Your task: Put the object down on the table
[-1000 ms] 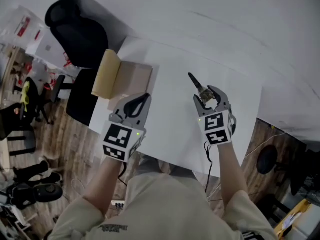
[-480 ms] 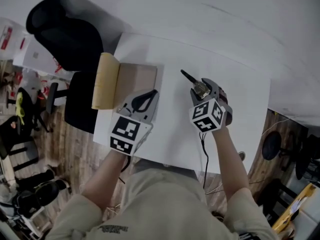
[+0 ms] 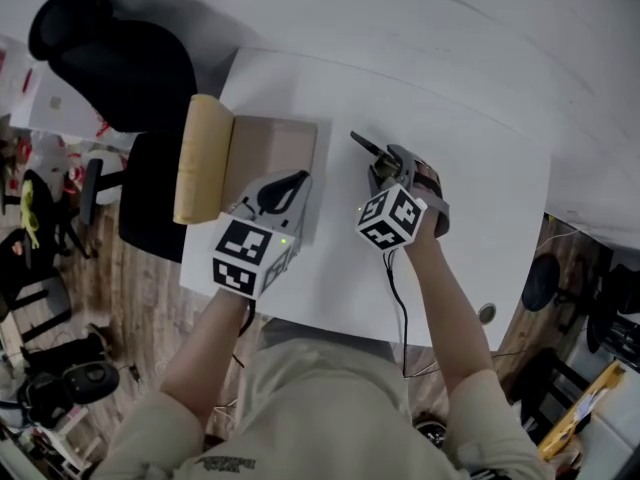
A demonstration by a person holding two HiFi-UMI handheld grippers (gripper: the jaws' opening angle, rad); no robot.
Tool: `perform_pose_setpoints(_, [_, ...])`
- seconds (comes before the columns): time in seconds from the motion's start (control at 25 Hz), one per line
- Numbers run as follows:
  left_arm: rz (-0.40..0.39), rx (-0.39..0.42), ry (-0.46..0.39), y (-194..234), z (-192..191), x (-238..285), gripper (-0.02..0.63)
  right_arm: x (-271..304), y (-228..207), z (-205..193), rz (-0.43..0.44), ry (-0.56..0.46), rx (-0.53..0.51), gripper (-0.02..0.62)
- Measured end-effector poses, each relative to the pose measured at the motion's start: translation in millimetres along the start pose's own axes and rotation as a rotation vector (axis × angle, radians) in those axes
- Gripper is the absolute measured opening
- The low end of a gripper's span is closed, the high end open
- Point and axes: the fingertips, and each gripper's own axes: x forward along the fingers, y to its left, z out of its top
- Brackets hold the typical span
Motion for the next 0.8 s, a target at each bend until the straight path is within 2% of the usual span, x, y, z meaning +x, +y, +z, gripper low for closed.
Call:
perform_pose_setpoints(0.2, [0.006, -0.001, 0.005, 1.6, -7.4, 7.0, 0.025, 10.7, 8.8, 2.5, 0.004, -0.015, -0.037, 0.233])
perform_pose_setpoints(0.32, [0.019, 0.020, 0.012, 5.3, -13.9, 9.5, 0.025, 17.6, 14.5, 5.7, -0.006, -0.029, 0.000, 0.235])
perform_pose_setpoints(0.68, [0.021, -0.024, 0.019, 5.9, -23.3, 7.1, 0.025, 21.4, 24.4, 16.4, -0.001, -0.112, 0.097, 0.267])
perform_pose_setpoints(0.8, [0.021, -0.033, 0.026, 2.7, -24.2, 3.4, 0.025, 17.8, 28.9, 15.5, 0.055, -0.127, 0.171, 0.288])
